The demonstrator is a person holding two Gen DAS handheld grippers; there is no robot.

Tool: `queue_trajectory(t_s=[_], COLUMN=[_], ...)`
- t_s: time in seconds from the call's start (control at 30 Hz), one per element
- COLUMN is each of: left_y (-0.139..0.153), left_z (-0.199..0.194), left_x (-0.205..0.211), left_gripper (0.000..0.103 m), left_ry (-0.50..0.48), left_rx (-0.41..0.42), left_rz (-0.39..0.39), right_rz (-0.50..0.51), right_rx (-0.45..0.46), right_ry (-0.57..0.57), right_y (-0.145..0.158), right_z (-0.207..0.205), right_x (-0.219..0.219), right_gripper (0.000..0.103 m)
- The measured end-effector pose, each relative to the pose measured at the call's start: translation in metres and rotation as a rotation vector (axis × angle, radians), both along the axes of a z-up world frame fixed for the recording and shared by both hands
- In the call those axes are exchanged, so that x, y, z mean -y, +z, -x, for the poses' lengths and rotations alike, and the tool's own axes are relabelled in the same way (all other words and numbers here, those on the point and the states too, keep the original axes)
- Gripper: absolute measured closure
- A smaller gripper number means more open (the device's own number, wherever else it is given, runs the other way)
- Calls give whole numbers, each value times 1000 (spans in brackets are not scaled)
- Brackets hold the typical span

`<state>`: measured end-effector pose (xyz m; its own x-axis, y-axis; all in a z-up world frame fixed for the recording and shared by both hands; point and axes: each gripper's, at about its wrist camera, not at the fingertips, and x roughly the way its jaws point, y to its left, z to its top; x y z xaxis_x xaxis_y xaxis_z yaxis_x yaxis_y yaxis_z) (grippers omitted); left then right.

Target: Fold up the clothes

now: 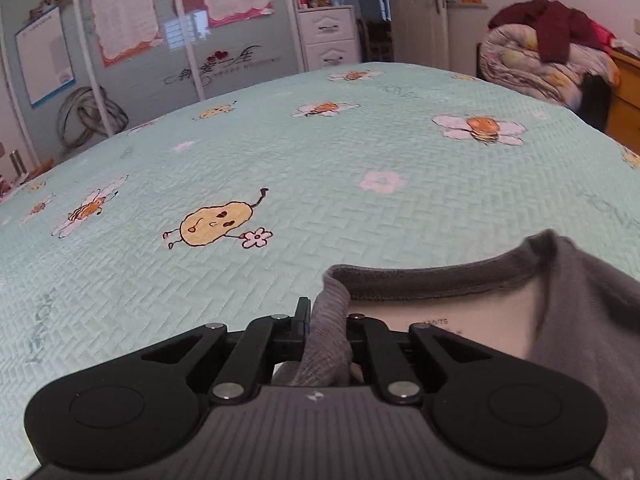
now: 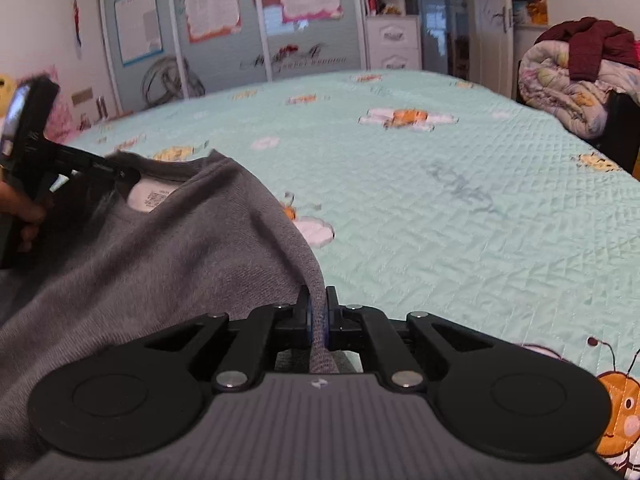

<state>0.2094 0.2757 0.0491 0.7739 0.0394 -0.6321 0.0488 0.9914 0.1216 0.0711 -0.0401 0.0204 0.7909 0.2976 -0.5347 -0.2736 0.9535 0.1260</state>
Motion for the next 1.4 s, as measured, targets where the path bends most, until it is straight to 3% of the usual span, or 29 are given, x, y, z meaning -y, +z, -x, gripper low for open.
queue_trajectory(t_s=[0.03, 0.07, 0.13, 0.2, 0.27, 0.37, 0.43, 0.57, 0.7, 0.83, 0.93, 1.07, 1.1, 1.13, 1.17, 1.27, 1.33, 1.4], left_y=[-6, -11, -15, -8, 3, 13, 14, 7, -2, 1, 18, 34, 35, 35, 35, 24, 9, -8], left_z=[-2, -2, 4, 19, 39, 78, 103, 150, 178, 207, 232, 257, 261, 265, 268, 262, 253, 239], left_x=[-2, -3, -6, -10, -15, -14, -7, 14, 20, 24, 38, 86, 105, 125, 143, 187, 207, 220], left_gripper=[89, 77, 52, 49, 41, 39, 36, 32, 31, 31, 31, 31, 31, 31, 31, 31, 30, 31], left_ry=[-4, 5, 48, 73, 98, 59, -12, -69, -50, -33, -81, -275, -342, -412, -485, -609, -615, -556], left_rx=[-34, -72, -72, -12, 45, 51, 2, -40, -49, -30, 17, 18, 9, -2, -20, -155, -249, -328], left_rz=[26, 44, 45, 52, 80, 133, 167, 98, 23, 37, 84, 132, 125, 118, 121, 239, 323, 340], right_rz=[5, 13, 36, 43, 40, 31, 27, 10, -17, -179, -354, -604, -656, -701, -742, -855, -954, -1028], right_rx=[-2, -6, -29, -52, -63, -71, -76, -86, -96, -88, -66, 27, 90, 176, 285, 530, 572, 557], right_ry=[4, 6, -4, -12, -25, -35, -39, -48, -35, -34, -38, -119, -145, -165, -188, -294, -356, -358], right_y=[0, -1, -7, -14, -18, -19, -19, -19, -15, -5, 9, 56, 73, 88, 100, 115, 110, 102], right_z=[0, 0, -4, -9, -12, -13, -14, -14, -13, -9, -2, 37, 58, 83, 112, 182, 200, 197], right_x=[-1, -3, -5, -5, -3, 0, 2, 6, 11, 31, 52, 99, 116, 133, 151, 194, 212, 220], right_gripper=[99, 99, 99, 98, 86, 78, 69, 55, 48, 46, 46, 45, 42, 34, 22, 19, 19, 19])
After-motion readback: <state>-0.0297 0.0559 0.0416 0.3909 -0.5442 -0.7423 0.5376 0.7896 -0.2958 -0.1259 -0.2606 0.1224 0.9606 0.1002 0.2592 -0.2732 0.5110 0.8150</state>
